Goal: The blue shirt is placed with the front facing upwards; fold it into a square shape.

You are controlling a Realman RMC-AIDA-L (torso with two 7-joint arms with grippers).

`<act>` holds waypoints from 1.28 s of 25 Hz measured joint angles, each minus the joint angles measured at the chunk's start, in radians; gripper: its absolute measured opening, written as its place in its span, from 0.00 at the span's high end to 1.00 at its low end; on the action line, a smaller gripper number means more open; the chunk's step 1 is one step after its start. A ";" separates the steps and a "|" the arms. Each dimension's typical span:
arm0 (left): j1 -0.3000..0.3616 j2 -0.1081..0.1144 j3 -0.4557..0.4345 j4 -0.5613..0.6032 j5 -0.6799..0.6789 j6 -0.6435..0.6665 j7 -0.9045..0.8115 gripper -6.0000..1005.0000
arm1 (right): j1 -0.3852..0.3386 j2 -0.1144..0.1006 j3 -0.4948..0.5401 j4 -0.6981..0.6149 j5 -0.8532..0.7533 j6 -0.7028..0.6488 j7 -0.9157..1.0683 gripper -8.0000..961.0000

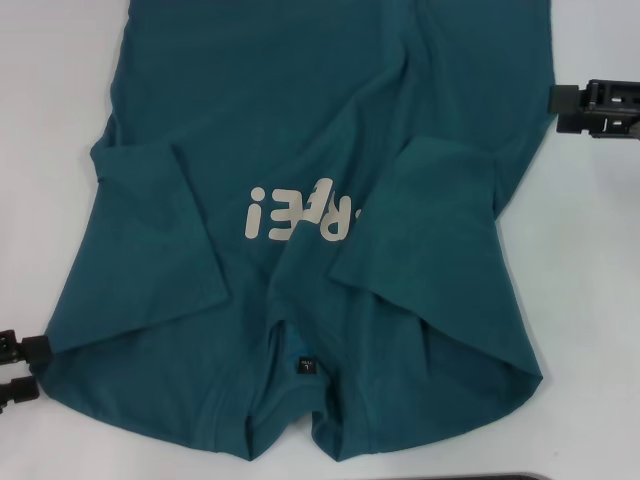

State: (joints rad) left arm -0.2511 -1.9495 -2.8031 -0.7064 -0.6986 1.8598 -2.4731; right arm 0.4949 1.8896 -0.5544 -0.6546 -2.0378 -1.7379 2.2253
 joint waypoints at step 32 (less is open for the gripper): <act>-0.017 -0.019 0.013 0.028 0.057 -0.063 -0.113 0.30 | -0.007 0.003 0.034 0.003 0.007 0.003 0.030 0.10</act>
State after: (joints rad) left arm -0.2682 -1.9689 -2.7903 -0.6787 -0.6413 1.7966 -2.5859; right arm 0.4875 1.8929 -0.5202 -0.6519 -2.0309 -1.7350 2.2549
